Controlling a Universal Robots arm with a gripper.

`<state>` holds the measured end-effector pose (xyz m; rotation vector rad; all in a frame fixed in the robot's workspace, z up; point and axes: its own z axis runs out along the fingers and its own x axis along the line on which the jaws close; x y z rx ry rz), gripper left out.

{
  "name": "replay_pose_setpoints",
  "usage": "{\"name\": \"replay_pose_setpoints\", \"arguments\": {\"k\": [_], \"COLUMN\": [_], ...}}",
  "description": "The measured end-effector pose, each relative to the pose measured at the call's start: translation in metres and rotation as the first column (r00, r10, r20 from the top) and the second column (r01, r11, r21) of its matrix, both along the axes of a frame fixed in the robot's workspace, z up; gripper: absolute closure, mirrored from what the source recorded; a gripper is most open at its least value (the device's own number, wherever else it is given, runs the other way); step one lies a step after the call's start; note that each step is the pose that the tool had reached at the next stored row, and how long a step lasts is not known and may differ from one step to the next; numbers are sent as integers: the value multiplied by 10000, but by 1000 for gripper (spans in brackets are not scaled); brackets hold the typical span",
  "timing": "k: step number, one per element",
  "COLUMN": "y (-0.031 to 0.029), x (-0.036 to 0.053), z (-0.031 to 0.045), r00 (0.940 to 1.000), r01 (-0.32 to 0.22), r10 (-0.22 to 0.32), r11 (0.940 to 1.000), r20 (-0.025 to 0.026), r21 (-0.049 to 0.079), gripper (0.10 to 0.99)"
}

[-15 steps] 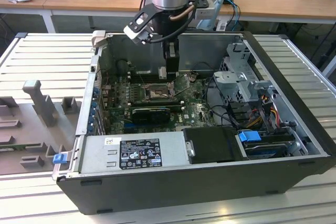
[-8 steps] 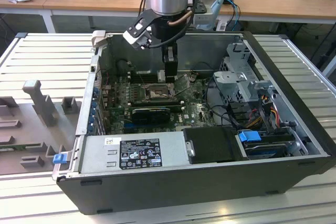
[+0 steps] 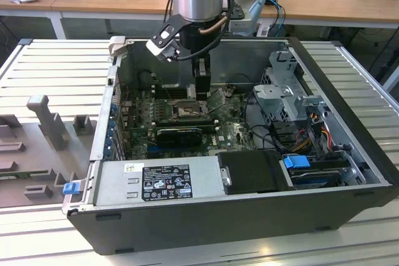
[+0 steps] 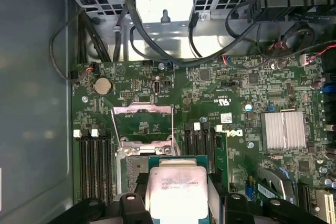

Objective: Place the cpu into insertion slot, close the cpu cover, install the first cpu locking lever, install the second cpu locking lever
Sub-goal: 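Place the cpu into insertion slot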

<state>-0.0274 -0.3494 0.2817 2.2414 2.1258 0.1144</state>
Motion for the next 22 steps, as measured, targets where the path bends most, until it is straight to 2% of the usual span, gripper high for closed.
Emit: {"name": "replay_pose_setpoints", "arguments": {"k": [2, 7, 12, 13, 18, 22], "y": [33, 41, 52, 57, 115, 154], "x": [-9, -61, -61, -62, -70, -124], "z": [-45, -149, -253, -297, -387, -489], "r00": [10000, 10000, 10000, 9999, 9999, 9998], "r01": [-2, -89, -92, -106, -159, -176], "r10": [2, 89, 92, 106, 159, 176], "r11": [10000, 10000, 10000, 9999, 9998, 9998], "r20": [1, 0, 1, 2, 4, 4], "r21": [2, 1, 1, 1, 70, 92], "gripper": [561, 561, 561, 561, 561, 561]}}
